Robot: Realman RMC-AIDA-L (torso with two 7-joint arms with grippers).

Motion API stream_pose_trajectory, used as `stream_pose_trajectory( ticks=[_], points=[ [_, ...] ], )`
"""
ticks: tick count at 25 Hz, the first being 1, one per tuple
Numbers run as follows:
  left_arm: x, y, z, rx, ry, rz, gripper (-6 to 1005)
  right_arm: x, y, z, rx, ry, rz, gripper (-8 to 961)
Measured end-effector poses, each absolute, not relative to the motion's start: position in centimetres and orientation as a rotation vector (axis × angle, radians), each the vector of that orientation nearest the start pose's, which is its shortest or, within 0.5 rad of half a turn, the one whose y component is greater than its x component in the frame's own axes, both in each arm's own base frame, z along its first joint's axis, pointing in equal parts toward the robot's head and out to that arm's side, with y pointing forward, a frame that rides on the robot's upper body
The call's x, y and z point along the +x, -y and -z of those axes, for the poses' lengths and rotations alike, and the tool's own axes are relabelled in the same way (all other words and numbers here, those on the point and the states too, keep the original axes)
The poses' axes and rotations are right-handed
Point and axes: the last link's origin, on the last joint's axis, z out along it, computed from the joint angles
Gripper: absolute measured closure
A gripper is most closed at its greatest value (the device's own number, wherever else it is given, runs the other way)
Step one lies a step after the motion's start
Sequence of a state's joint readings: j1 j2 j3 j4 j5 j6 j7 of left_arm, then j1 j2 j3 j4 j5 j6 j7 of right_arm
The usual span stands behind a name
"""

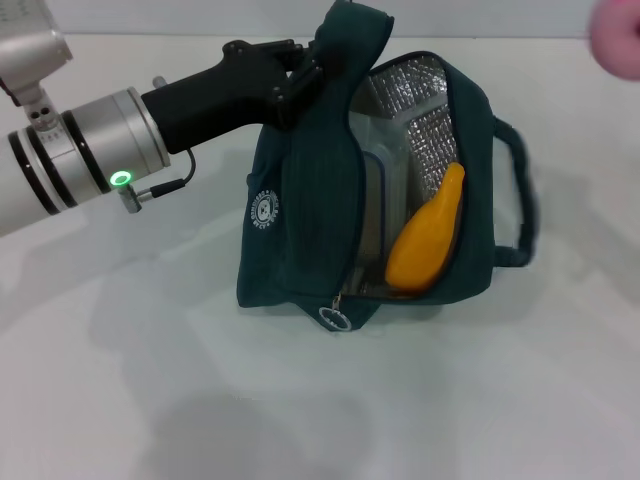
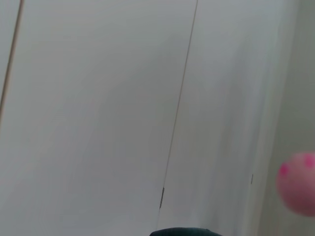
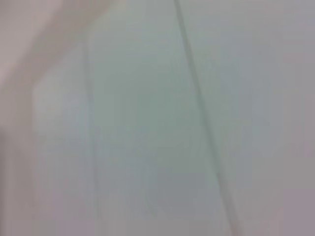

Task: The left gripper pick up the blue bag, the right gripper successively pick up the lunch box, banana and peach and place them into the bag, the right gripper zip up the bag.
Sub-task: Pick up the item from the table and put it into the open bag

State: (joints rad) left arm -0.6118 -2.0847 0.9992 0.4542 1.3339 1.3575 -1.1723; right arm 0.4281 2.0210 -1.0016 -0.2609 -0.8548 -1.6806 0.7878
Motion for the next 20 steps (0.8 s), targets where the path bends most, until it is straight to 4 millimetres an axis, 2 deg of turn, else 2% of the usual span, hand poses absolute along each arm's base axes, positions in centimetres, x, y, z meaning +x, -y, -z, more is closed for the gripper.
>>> stream_pose_trajectory(
  ticks=[2,5,10,13,20],
  points=[
    [-20.2,-37.1,2.1,-2.450,0.497,1.123,889,24.9,-32.2,-3.8,-2.001,-0.270,-1.419,791],
    [-20.1,-37.1,2.1,-2.450,0.498,1.124,889,22.4,-33.1,-2.3,-2.191,-0.289,-1.459,791],
    [-20.1,-37.1,2.0,-2.448,0.500,1.126,889,20.2,-33.6,-0.5,-2.461,-0.312,-1.380,790],
    [-20.1,-37.1,2.0,-2.448,0.500,1.127,889,20.0,-33.7,0.0,-2.551,-0.338,-1.290,788],
    [-20.0,-37.2,2.1,-2.450,0.498,1.127,890,20.4,-34.3,0.4,-2.551,-0.397,-1.211,773]
  ],
)
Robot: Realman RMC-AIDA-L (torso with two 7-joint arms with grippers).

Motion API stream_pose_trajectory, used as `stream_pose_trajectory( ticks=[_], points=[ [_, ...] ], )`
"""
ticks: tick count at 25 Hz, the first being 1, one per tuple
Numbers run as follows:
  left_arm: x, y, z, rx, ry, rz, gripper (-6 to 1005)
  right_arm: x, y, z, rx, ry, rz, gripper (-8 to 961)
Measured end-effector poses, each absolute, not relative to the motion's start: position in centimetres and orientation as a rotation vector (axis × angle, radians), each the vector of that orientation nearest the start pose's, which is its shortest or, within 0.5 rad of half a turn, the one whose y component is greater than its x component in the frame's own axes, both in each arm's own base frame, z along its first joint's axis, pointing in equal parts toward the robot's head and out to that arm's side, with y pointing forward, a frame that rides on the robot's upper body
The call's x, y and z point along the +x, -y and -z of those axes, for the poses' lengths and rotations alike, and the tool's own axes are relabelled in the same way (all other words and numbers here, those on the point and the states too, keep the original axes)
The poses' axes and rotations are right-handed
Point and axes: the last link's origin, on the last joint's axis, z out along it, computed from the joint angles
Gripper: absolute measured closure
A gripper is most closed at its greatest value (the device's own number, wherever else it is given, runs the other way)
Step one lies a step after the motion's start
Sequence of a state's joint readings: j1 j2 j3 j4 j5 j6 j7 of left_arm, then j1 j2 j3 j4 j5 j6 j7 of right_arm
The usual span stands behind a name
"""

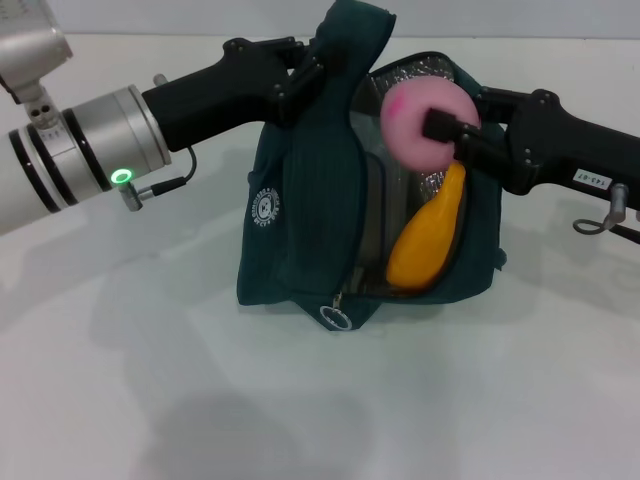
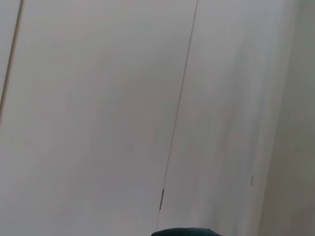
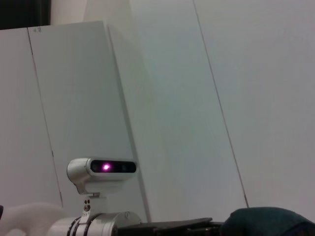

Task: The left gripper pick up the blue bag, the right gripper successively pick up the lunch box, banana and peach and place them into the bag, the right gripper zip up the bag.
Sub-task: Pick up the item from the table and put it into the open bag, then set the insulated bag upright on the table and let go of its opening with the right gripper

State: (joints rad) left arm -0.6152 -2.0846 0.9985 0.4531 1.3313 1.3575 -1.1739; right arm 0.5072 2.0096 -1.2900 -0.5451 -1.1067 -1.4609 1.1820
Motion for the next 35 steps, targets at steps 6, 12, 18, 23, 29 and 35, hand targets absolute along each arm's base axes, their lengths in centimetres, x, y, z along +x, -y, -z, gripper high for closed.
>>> stream_pose_trajectory(
  ticks=[6,12,18,23,29,35],
  points=[
    [-19.9,-37.2,2.1,-2.452,0.494,1.128,890,19.9,-34.5,0.3,-2.550,-0.373,-1.218,629],
    [-19.9,-37.1,2.1,-2.454,0.493,1.127,889,21.0,-34.1,-1.0,-2.483,-0.391,-1.256,378],
    [-19.9,-37.2,2.1,-2.455,0.494,1.126,889,23.1,-32.4,-3.1,-2.462,-0.379,-1.271,351],
    [-20.3,-37.0,2.1,-2.447,0.508,1.123,889,26.9,-29.2,-4.7,-2.581,-0.394,-1.120,355],
    [-20.4,-37.0,2.1,-2.456,0.509,1.115,890,30.1,-28.1,-3.3,-2.671,-0.500,-0.851,361],
    [-19.9,-37.1,2.2,-2.462,0.497,1.124,889,29.6,-29.3,-0.8,-2.724,-0.496,-0.727,364]
  ],
)
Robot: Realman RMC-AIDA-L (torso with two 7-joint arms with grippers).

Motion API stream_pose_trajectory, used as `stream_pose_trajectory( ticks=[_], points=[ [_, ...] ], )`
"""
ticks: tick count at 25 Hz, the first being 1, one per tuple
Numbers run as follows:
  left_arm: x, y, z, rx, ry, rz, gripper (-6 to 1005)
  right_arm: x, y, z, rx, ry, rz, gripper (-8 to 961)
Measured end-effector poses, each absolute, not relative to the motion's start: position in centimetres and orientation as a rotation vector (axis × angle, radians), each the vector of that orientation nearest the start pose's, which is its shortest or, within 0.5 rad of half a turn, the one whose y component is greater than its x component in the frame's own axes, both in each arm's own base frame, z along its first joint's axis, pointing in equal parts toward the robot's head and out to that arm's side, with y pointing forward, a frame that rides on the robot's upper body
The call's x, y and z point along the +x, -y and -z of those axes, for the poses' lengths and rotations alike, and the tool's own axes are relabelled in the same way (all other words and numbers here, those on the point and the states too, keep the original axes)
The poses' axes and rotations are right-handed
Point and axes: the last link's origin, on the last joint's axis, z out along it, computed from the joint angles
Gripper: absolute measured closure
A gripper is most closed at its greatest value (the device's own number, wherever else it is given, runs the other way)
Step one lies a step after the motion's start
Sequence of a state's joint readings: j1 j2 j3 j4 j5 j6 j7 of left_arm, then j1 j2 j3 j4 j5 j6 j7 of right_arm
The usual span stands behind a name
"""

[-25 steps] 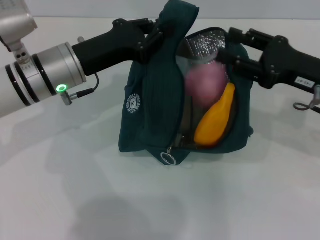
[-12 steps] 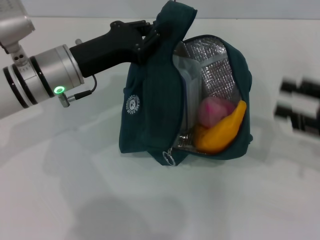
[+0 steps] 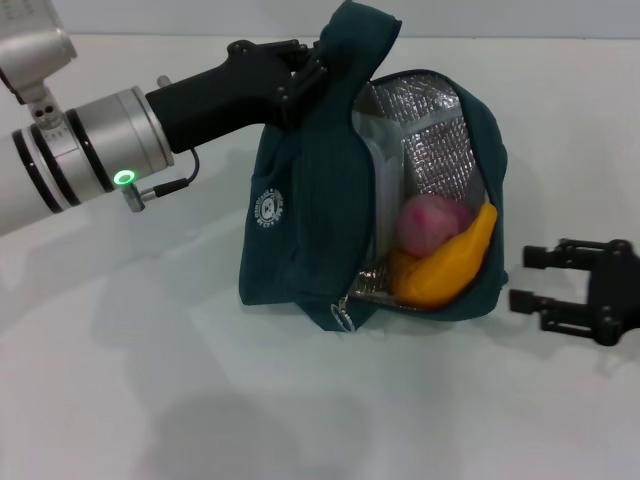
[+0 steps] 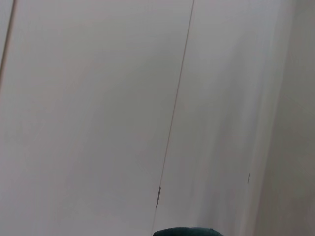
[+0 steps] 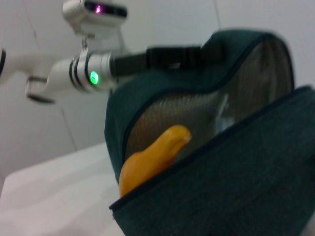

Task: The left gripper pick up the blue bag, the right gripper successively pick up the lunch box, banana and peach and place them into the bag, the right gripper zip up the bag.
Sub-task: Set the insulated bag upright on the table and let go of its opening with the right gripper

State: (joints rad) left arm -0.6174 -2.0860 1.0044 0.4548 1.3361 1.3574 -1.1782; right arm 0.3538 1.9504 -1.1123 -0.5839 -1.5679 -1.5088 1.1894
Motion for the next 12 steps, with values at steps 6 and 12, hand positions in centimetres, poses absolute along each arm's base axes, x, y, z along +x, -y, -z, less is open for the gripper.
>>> stream_pose_trajectory(
  ticks=[6,12],
  points=[
    [-19.9,-37.1,2.4,-2.460,0.503,1.129,889,28.3,-31.2,1.7,-2.792,-0.458,-0.592,363],
    [-19.9,-37.0,2.4,-2.458,0.501,1.130,890,27.4,-31.8,2.4,-2.809,-0.421,-0.574,363]
  ],
)
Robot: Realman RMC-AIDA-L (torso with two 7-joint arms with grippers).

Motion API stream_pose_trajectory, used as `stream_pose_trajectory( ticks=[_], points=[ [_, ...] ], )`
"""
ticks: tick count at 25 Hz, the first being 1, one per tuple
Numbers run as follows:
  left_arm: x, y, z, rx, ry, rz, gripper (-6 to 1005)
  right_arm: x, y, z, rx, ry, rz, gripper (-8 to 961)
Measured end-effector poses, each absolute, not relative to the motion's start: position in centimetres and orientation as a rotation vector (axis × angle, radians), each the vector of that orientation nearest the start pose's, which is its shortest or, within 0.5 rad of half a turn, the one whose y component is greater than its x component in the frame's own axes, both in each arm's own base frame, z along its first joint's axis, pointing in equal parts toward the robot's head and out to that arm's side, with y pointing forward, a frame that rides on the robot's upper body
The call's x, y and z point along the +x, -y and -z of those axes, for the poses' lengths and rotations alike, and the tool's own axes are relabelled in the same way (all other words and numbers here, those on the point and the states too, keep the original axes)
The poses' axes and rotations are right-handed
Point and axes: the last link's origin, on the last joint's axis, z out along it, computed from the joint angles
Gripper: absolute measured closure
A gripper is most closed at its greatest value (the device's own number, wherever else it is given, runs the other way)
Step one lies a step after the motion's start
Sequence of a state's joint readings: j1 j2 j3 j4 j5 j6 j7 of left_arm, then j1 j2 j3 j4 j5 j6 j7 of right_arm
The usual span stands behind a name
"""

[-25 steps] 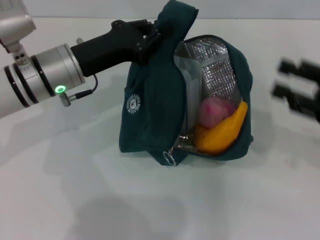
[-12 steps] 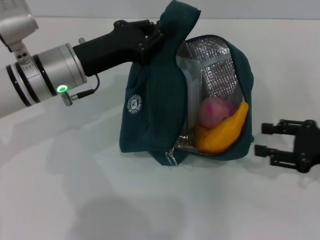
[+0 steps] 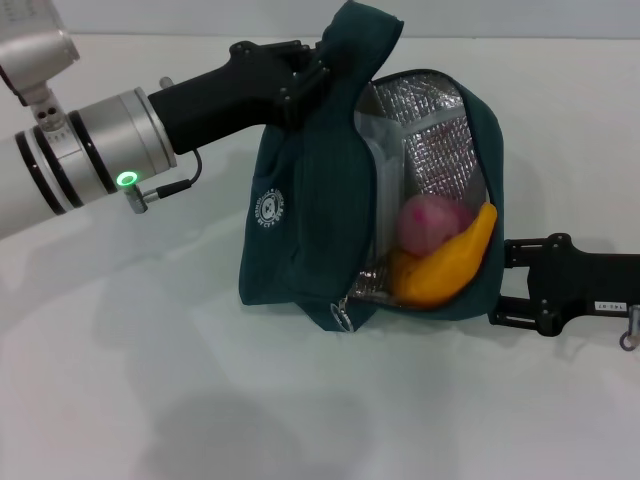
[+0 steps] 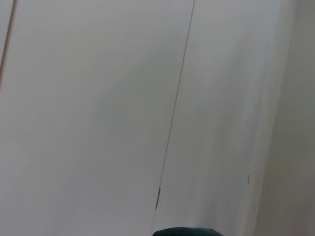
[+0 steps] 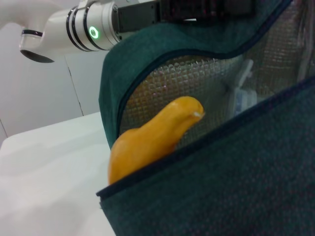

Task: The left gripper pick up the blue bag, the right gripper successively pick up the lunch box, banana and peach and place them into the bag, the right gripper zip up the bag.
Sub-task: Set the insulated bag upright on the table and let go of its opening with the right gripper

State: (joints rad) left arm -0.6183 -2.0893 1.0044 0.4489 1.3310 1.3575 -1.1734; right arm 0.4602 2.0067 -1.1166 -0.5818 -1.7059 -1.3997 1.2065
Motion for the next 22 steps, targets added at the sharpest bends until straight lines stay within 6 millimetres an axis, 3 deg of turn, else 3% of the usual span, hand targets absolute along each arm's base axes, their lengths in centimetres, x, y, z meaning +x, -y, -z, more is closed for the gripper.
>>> stream_pose_trajectory(
  ticks=[5,12,22],
  points=[
    [-19.9,-37.1,2.4,-2.457,0.501,1.131,890,27.4,-31.9,2.5,-2.793,-0.424,-0.586,531],
    [-20.0,-37.0,2.3,-2.451,0.502,1.130,889,27.3,-32.1,2.4,-2.769,-0.432,-0.605,658],
    [-21.6,-35.4,2.3,-2.408,0.510,1.178,890,27.1,-31.7,-1.1,-2.428,-0.344,-0.952,872]
  ],
)
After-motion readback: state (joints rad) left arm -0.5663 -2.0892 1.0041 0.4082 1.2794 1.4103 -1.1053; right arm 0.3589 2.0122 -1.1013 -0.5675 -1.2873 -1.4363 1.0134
